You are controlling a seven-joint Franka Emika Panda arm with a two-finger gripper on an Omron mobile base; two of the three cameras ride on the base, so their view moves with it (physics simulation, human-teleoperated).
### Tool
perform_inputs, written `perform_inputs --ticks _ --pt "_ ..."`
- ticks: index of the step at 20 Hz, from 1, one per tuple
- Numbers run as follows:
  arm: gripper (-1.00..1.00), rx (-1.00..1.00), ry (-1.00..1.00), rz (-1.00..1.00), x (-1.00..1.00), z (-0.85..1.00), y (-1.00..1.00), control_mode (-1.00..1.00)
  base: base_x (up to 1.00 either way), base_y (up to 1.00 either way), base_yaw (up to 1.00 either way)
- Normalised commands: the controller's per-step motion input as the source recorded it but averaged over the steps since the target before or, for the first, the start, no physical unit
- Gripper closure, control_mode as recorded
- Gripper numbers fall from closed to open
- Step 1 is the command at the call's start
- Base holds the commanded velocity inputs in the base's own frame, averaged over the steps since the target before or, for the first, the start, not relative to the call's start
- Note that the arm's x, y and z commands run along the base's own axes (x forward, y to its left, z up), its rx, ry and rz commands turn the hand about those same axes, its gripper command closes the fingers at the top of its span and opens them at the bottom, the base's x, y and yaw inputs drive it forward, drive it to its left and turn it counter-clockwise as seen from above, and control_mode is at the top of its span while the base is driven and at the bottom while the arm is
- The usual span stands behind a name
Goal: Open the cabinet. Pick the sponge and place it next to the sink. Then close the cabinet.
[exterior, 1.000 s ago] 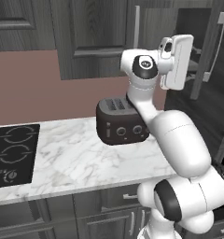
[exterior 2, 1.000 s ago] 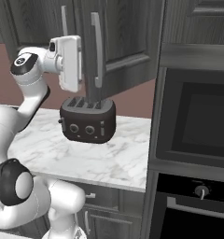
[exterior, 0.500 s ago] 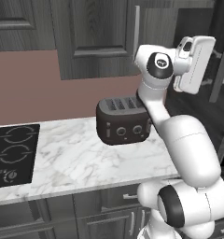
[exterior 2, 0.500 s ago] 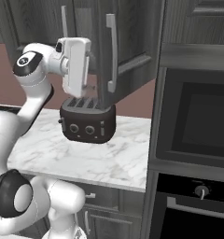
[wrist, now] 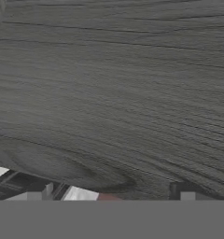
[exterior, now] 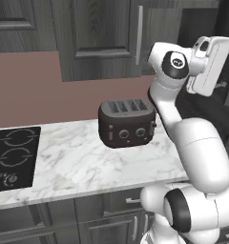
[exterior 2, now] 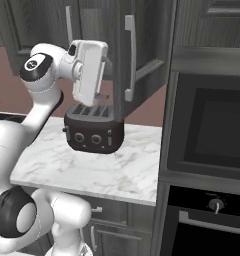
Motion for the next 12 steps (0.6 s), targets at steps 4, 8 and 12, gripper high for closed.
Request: perform_inputs --ticks 4,8,12 --pt "-1.00 0.01 0.06 0.00 0.00 0.00 -0.48 -1.00 0.00 0.00 0.00" --pt "-1.00 0.02 0.06 0.00 -0.01 0.00 -0.41 -1.00 0.00 0.00 0.00" --pt "-1.00 0.07 0.00 0.03 -0.20 0.00 0.22 -1.00 0.00 0.00 0.00"
